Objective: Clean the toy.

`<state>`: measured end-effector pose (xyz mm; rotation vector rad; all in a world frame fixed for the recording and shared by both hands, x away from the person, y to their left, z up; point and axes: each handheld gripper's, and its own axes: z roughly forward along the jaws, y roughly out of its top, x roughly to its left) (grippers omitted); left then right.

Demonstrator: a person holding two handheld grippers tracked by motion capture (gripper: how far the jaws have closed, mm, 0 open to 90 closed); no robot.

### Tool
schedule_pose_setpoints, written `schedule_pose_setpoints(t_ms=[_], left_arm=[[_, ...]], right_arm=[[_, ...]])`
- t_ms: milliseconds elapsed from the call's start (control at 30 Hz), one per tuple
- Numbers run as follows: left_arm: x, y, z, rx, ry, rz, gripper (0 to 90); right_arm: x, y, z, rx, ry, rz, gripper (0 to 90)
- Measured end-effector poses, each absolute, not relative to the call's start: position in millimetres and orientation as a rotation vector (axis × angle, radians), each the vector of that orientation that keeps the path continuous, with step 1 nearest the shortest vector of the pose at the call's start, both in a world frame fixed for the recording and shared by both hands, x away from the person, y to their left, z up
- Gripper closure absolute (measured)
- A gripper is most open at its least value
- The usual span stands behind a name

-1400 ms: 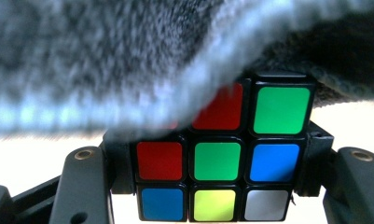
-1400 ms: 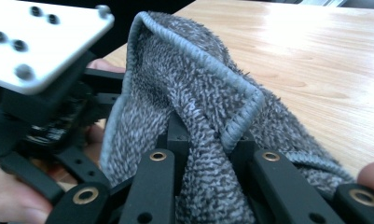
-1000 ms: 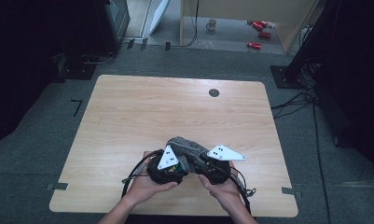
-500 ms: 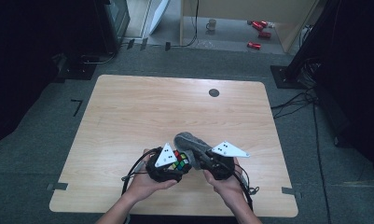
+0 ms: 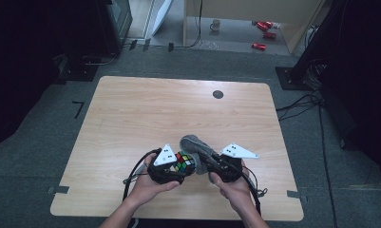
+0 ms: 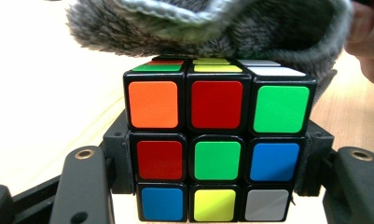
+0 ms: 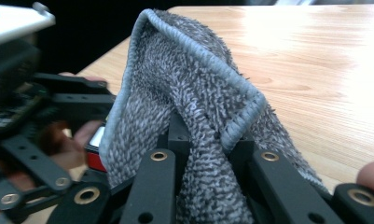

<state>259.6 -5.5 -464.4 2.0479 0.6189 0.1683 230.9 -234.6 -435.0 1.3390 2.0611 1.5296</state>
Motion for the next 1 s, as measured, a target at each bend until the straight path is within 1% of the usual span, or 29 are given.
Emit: schedule_pose_setpoints(t_ms=[167,333,400,467,500,567,600,700,833,1000], left_arm=[[264,-4,-469,2.019,0.631,0.142,35.1],[271,2,-471,1.992,0.647,0.123,35.2],[282,12,-464,1.9,0.691,0.085,35.2],[284,14,-462,1.878,0.694,0.068,35.2],[286,15,-457,1.858,0.666,0.025,35.1],[285,14,-456,1.869,0.654,0.019,35.1],[281,9,-457,1.902,0.625,0.02,35.1],[275,8,-456,1.918,0.611,0.022,35.1],[270,9,-448,1.902,0.6,0.039,35.1],[266,10,-433,1.867,0.576,0.052,35.2]], right_arm=[[231,-229,-430,1.27,2.077,1.514,77.9],[240,-237,-441,1.36,2.066,1.471,78.1],[243,-240,-451,1.376,2.079,1.455,78.1],[246,-239,-457,1.4,2.095,1.459,78.1],[247,-235,-465,1.417,2.13,1.454,78.2],[247,-232,-467,1.413,2.145,1.45,78.3],[246,-230,-468,1.407,2.155,1.51,78.6],[246,-234,-462,1.39,2.128,1.562,79.1],[243,-242,-450,1.371,2.076,1.669,79.6],[238,-241,-451,1.351,2.129,1.68,80.2]])
